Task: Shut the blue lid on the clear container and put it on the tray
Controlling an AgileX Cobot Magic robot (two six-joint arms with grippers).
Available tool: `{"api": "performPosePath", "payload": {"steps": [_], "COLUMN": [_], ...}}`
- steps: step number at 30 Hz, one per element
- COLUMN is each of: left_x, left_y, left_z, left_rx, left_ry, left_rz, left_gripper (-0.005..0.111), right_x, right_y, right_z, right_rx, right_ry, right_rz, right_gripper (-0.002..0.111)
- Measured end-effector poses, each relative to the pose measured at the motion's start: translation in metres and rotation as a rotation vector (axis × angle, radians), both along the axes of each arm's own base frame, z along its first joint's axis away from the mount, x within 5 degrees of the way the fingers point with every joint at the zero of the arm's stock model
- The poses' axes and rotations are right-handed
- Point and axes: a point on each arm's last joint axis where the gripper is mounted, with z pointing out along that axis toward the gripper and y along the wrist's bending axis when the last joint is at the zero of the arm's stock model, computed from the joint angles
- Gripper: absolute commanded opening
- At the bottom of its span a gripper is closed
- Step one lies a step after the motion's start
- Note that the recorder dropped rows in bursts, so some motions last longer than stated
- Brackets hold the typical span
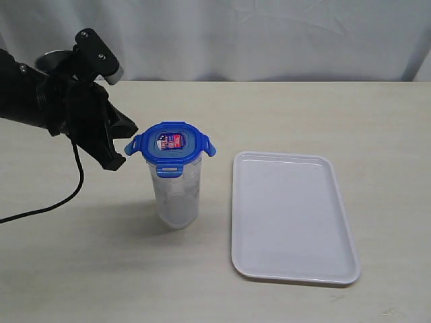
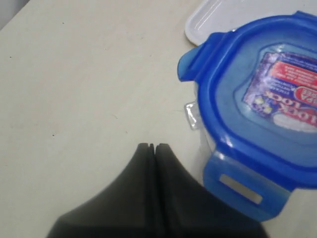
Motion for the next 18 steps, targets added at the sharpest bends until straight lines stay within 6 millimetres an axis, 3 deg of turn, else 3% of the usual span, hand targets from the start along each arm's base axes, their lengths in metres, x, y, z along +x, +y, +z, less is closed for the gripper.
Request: {"api": "performPosePath", "payload": {"steps": [18], "left_x": [-0.0101], "left_y": [-0.0015], "left_z": [-0.0082], "left_rx": [-0.011], "left_ry": [0.088], "left_rz": [-0.038], "left_gripper": [0.0], "right_x": [0.0], "right_y": [0.0], "right_z": [0.0], "right_rx": [0.0], "right_ry": [0.0], "right_rz": [0.0], "right_gripper": [0.004]}}
